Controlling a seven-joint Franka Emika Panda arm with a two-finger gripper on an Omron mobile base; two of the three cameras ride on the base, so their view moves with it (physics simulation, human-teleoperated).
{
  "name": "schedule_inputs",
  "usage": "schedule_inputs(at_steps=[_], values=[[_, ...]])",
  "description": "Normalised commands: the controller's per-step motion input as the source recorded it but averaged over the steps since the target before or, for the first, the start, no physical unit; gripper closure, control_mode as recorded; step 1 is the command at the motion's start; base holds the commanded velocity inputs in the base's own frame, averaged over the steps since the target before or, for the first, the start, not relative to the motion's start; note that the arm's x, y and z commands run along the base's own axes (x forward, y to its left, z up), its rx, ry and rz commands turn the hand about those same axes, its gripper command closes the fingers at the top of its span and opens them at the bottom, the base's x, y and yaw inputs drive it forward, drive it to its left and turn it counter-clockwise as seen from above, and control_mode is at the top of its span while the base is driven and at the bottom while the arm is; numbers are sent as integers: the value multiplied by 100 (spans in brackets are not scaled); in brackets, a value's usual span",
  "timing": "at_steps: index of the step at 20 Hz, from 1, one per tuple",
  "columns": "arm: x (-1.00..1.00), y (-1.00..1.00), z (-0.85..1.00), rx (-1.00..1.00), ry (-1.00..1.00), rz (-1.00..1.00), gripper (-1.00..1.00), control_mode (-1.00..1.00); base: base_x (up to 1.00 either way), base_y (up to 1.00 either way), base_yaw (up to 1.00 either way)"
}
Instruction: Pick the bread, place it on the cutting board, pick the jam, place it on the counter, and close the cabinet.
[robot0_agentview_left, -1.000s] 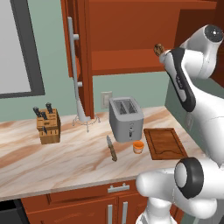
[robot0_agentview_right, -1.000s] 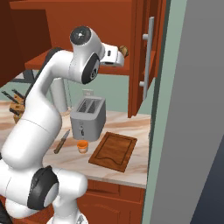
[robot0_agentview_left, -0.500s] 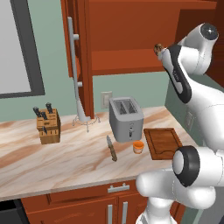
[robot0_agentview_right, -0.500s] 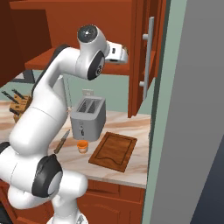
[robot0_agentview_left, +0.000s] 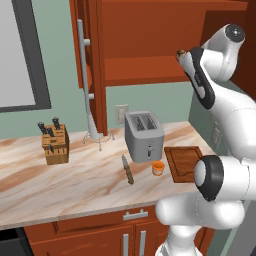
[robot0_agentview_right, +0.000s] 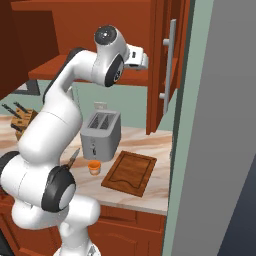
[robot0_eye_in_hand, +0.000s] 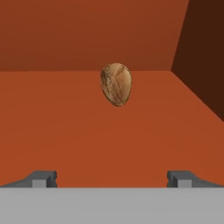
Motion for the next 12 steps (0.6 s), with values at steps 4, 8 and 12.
schedule_inputs(at_steps=[4,8,12], values=[[27,0,0,0,0,0,-100,-100,0,0,0],[28,0,0,0,0,0,-100,-100,0,0,0],[31,-1,0,0,0,0,-100,-100,0,0,0]])
